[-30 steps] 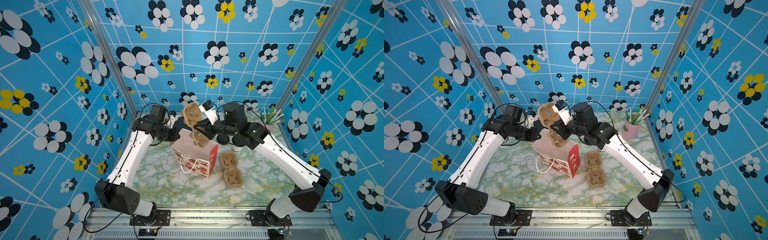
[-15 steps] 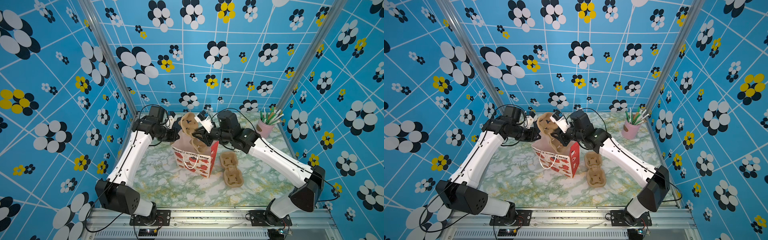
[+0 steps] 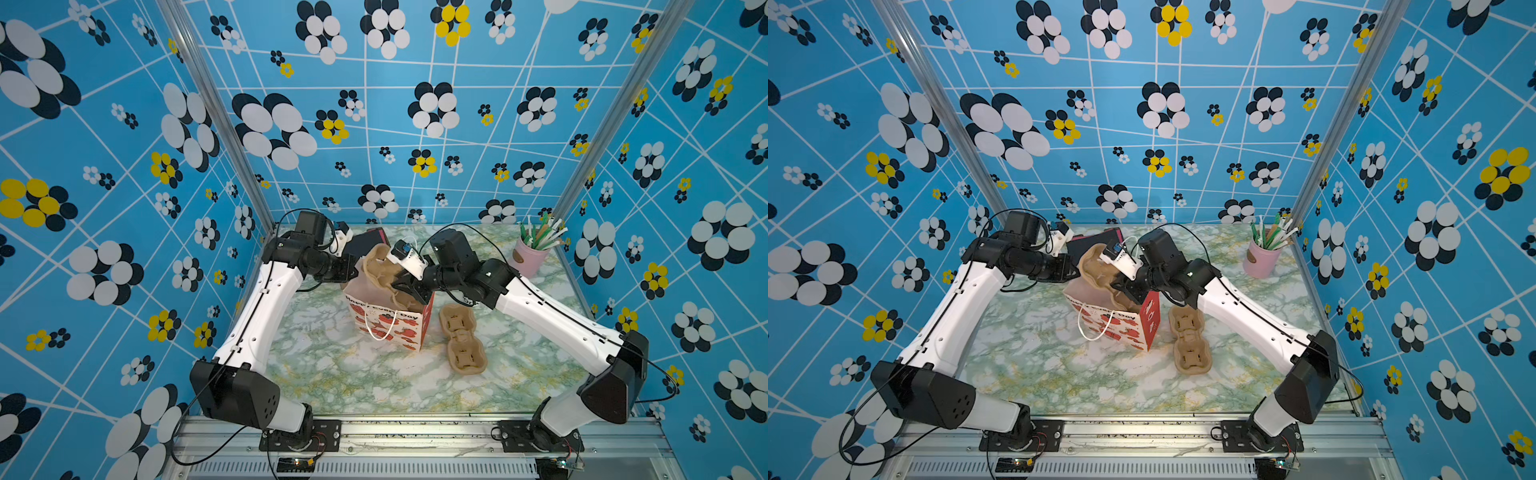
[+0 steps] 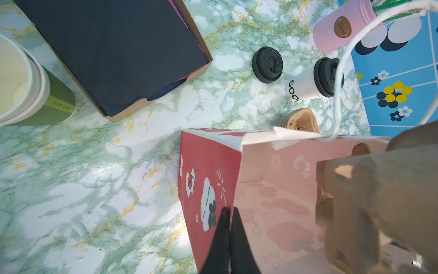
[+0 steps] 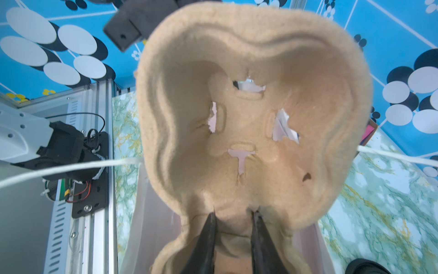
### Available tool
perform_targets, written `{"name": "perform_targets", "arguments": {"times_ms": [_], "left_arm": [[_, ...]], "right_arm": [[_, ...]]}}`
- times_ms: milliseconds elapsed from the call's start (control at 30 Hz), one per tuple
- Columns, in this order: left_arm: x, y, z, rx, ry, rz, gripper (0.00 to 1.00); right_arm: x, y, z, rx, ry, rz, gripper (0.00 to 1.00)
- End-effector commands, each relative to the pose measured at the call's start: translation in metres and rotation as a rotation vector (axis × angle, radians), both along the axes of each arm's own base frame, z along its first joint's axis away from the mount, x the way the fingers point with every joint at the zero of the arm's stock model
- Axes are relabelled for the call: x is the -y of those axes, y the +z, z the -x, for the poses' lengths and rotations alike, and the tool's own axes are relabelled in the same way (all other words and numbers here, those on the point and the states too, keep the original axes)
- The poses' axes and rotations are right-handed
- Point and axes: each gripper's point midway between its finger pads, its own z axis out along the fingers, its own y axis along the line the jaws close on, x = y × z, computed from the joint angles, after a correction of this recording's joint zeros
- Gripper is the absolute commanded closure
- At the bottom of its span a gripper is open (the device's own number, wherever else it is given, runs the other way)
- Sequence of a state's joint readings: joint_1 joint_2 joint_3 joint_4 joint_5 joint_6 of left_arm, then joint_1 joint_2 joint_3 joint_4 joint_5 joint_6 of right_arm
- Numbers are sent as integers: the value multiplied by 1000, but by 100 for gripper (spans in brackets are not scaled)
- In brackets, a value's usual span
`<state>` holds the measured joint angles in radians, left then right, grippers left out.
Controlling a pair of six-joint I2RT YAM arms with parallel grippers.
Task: Pack a coffee takeout order
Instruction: Place the cup tray in the takeout bag.
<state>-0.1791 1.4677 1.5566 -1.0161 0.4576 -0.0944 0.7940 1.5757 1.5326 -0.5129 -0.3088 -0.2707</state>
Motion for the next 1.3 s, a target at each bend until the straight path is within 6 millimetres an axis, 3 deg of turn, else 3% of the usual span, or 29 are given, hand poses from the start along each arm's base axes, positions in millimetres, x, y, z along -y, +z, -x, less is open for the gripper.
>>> {"name": "perform_targets", "arguments": {"times_ms": [0,100,167,1267], "left_arm": [[-3,8,3,20,5,20,100],[-3,9,2,23,3,20,100],[-3,10,2,23,0,21,100],[-7,11,-5,37,-15,-2,100]], "right_arm": [[6,-7,8,-8,28,72,79],[7,-17,9,-30,35,116,79],[5,-13,7,-22,39,129,80],[-6,-108,-6,-187,110,543,78]]}}
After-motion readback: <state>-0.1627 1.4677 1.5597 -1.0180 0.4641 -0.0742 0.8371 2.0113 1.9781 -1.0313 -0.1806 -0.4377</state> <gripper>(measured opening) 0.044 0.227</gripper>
